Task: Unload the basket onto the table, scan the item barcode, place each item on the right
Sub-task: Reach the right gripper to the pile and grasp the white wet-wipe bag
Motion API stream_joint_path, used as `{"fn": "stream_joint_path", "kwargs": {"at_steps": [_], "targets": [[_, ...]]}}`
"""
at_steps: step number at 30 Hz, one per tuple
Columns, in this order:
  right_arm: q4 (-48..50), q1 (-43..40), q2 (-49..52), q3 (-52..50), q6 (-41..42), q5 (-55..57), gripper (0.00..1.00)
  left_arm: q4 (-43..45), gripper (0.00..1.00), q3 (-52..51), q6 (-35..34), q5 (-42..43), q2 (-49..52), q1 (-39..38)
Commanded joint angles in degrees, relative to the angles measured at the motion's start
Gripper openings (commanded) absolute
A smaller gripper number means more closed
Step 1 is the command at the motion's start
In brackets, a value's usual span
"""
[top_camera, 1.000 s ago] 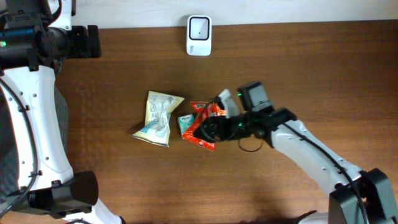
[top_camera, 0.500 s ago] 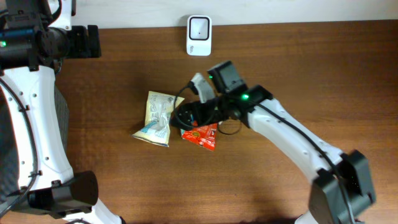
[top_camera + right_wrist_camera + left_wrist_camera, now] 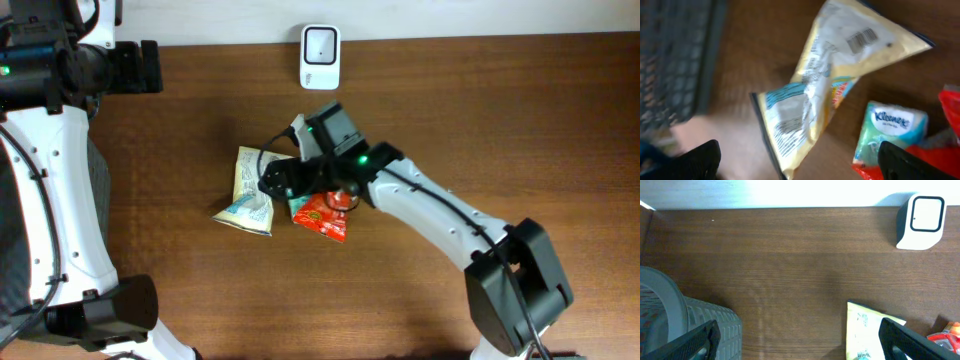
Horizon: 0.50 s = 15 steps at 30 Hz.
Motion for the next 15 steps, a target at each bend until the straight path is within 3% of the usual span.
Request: {"fn": "stream_joint_path", "kwargs": {"at_steps": [1, 6, 10, 13, 15], "targets": [[2.4, 2.9, 3.0, 1.4, 11.8, 9.9, 0.99, -0.1, 0.99, -0.2, 0.7, 0.6, 0.2, 0.1], [9.2, 3.1, 9.4, 1.4, 19.8, 3.9, 1.0, -0.1, 0.99, -0.2, 0.7, 0.6, 0.2, 0.1], [14.8, 3.2, 13.5, 1.4, 20.4, -0.6, 0.99, -0.1, 0.99, -0.2, 0.7, 0.6, 0.2, 0.1], [16.0, 3.2, 17.1, 1.5, 23.2, -0.9, 0.95, -0.1, 0.99, -0.2, 0.7, 0.6, 0.2, 0.1], [16.4, 3.4, 19.6, 1.5, 24.2, -2.2, 0.87, -0.1, 0.99, -0.2, 0.7, 0.6, 0.2, 0.1]]}}
